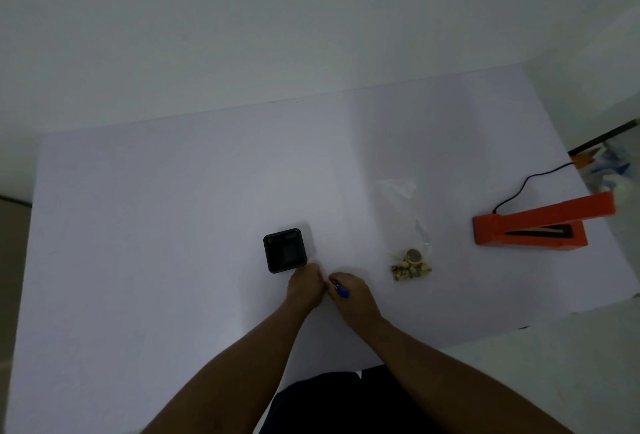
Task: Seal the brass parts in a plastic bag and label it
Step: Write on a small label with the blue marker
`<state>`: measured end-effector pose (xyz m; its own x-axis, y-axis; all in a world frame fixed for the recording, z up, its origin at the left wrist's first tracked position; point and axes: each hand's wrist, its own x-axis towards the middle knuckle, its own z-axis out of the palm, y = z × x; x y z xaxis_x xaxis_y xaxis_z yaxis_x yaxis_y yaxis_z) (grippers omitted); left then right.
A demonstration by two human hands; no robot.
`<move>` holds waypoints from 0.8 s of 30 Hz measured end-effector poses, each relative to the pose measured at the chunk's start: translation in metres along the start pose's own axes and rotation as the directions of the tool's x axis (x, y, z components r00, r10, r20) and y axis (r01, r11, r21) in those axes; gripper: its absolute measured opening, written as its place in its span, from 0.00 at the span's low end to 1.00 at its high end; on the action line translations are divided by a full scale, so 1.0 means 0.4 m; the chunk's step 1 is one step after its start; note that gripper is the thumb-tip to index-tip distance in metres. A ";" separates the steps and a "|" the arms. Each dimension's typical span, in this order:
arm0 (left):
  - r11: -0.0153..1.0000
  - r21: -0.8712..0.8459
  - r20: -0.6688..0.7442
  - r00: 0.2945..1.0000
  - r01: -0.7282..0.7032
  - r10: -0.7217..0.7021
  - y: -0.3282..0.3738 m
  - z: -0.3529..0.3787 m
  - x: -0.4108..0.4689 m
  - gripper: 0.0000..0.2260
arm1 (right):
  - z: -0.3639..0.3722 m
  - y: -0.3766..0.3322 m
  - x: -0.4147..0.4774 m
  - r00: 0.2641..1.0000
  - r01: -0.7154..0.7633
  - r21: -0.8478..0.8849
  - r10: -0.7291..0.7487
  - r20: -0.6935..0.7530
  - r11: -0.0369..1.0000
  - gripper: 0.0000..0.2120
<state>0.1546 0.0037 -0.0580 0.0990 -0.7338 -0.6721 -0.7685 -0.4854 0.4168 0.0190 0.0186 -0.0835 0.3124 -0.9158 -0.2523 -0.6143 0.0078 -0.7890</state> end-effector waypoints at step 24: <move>0.999 -0.033 -0.004 1.000 0.004 -0.004 -0.001 -0.003 -0.001 0.05 | 0.005 0.007 0.007 0.999 -0.007 -0.032 0.006 -0.032 0.999 0.14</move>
<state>0.1556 0.0035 -0.0571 0.1044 -0.7338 -0.6713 -0.7472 -0.5033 0.4340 0.0198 0.0168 -0.0877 0.2853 -0.9282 -0.2390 -0.6394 0.0014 -0.7689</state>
